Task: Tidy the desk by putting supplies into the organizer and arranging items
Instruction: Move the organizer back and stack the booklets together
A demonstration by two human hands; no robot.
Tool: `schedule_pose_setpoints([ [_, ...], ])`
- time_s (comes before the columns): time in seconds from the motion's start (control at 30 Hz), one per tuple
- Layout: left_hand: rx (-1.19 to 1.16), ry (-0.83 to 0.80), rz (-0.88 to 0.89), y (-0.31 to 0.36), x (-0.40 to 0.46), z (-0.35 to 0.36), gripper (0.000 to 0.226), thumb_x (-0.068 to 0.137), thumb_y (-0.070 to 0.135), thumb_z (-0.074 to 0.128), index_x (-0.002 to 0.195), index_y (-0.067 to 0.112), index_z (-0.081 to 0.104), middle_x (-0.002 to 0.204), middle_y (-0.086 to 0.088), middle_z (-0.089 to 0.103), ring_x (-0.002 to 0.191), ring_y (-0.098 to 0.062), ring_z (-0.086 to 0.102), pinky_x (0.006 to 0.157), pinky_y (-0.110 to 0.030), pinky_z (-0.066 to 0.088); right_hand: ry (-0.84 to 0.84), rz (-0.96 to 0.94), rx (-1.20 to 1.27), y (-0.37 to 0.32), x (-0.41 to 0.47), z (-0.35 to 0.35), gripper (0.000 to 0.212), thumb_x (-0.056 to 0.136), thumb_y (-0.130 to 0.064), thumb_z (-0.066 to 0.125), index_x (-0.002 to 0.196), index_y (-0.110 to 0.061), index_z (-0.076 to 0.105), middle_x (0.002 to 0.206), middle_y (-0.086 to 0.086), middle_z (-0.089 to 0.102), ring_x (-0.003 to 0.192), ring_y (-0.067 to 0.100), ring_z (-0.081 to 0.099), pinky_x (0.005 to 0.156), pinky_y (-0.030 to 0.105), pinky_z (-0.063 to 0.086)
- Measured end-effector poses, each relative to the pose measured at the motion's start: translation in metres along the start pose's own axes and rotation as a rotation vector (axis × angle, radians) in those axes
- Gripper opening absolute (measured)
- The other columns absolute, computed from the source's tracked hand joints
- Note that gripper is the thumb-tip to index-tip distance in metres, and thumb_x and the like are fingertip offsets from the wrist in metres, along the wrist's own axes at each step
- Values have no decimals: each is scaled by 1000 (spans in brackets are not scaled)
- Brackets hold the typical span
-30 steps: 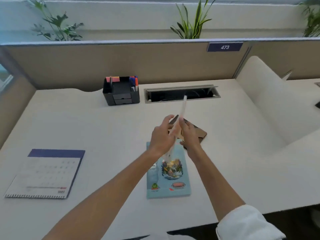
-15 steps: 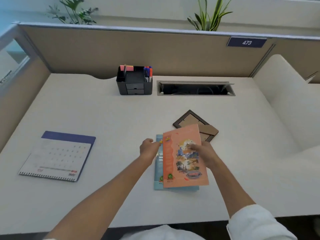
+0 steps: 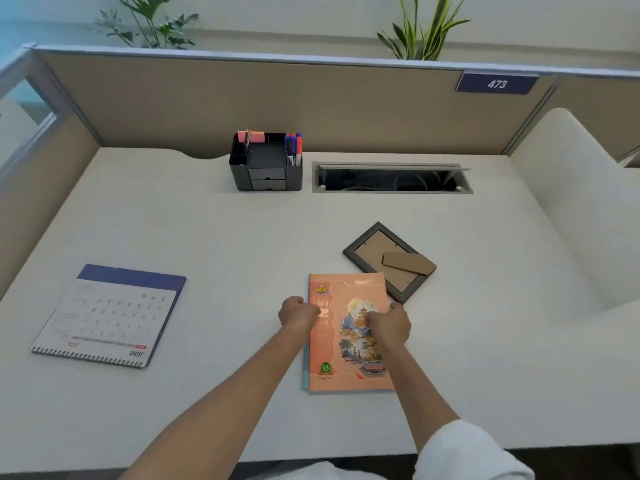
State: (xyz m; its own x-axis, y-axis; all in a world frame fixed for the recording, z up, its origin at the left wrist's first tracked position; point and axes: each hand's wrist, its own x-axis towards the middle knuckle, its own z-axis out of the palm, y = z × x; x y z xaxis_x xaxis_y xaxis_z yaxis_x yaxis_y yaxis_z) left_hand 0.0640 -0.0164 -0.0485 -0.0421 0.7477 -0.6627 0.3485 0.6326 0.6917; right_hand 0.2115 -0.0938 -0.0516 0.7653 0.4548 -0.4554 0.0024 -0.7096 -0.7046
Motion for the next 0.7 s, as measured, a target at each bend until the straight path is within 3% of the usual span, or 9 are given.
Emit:
schedule_pose_setpoints([
  [0.07,-61,-30,-31,-1,4,-1,19,79,-1,66,72,13,55,87,-6,56,72,-22,55,57,-25,47,-43,71,53,0,8,3,23,70,-10,71,88,-7,56,91,7,67,78,25,64,70,37,56],
  [0.13,-137,-73,-81,-1,6,-5,10,80,-4,65,86,4,66,88,-12,67,75,-26,65,71,-36,58,-114,131,102,-2,13,2,27,70,-12,73,93,-4,63,90,10,70,76,27,68,69,42,59],
  [0.17,-181,-86,-98,-1,6,-7,16,81,-5,64,94,2,68,89,-14,69,78,-28,68,74,-39,59,-152,134,145,-4,14,3,28,72,-12,73,97,-3,64,90,11,70,77,28,68,66,41,59],
  [0.27,-291,-119,-66,6,4,-18,19,84,10,67,101,4,62,94,-17,70,73,-28,68,67,-40,58,-275,105,303,-18,13,5,30,85,-15,66,112,-4,60,96,10,68,82,26,68,64,35,55],
  [0.37,-309,-61,84,27,3,-33,25,91,32,61,103,13,51,103,-15,66,82,-30,66,76,-47,56,-395,-26,441,-46,4,4,26,94,-23,60,116,-10,56,107,9,68,91,24,68,68,34,55],
  [0.47,-373,-21,348,55,-8,-56,23,93,33,58,103,15,49,98,-7,65,74,-24,62,65,-41,54,-504,-269,589,-75,-2,3,29,96,-24,58,123,-15,57,119,6,68,107,22,66,89,40,54],
  [0.57,-411,-57,574,78,-22,-74,15,93,28,60,96,15,54,86,-4,65,70,-20,62,59,-34,52,-596,-432,660,-95,-7,6,33,97,-13,54,129,-5,53,122,13,66,110,24,65,86,33,55],
  [0.7,-440,-84,605,72,-20,-85,11,93,20,58,103,14,57,94,-1,69,82,-14,69,68,-32,58,-635,-443,630,-98,-9,19,36,96,-6,54,131,-1,50,126,16,64,114,28,62,90,33,53],
])
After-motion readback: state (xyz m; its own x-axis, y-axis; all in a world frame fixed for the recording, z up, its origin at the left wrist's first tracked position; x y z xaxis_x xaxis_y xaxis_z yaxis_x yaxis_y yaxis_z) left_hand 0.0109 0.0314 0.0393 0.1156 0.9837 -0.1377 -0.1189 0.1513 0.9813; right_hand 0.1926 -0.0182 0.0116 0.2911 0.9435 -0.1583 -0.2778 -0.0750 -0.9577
